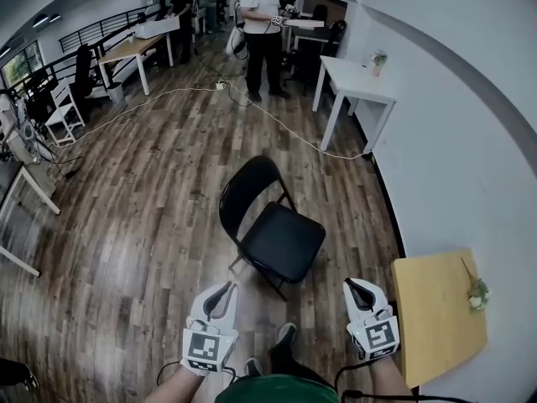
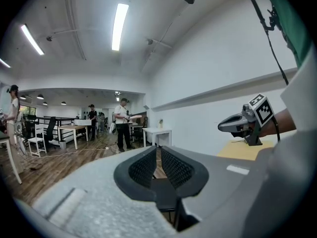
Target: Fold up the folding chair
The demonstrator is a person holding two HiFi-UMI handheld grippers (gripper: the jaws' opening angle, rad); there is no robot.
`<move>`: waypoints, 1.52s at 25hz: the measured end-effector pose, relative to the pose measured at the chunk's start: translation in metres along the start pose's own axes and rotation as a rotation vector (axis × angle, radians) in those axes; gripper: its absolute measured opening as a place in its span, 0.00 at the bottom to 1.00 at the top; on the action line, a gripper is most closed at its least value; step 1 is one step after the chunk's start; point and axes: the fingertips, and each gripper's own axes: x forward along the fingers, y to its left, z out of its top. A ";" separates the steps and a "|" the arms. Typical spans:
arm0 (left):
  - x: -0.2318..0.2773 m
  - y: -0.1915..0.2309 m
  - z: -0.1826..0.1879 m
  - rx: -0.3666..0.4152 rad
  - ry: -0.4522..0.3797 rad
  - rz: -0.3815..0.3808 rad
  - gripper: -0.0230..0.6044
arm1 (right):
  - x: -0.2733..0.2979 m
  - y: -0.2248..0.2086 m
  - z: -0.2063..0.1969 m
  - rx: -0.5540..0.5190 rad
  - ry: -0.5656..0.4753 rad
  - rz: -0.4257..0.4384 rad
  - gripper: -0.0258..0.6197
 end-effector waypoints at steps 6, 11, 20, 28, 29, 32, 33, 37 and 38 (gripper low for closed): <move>0.044 0.017 0.001 0.034 0.036 0.052 0.10 | 0.047 -0.031 -0.020 0.105 -0.035 0.052 0.04; 0.100 0.021 0.002 0.028 0.063 0.072 0.10 | 0.091 -0.069 -0.037 0.146 -0.055 0.087 0.04; 0.174 0.027 -0.005 0.003 0.131 0.118 0.10 | 0.154 -0.123 -0.081 0.280 -0.038 0.171 0.04; 0.221 0.064 -0.016 0.039 0.189 0.147 0.10 | 0.185 -0.141 -0.119 0.397 0.007 0.184 0.04; 0.228 0.068 -0.018 0.036 0.194 0.139 0.10 | 0.188 -0.143 -0.124 0.411 0.015 0.181 0.04; 0.254 0.083 -0.028 0.035 0.213 0.110 0.10 | 0.198 -0.150 -0.137 0.446 0.043 0.159 0.04; 0.263 0.090 -0.031 0.036 0.220 0.104 0.10 | 0.201 -0.153 -0.141 0.453 0.054 0.147 0.04; 0.301 0.125 -0.049 0.044 0.267 0.094 0.10 | 0.221 -0.166 -0.159 0.496 0.094 0.086 0.04; 0.312 0.134 -0.058 0.050 0.282 0.085 0.11 | 0.229 -0.169 -0.162 0.508 0.100 0.072 0.04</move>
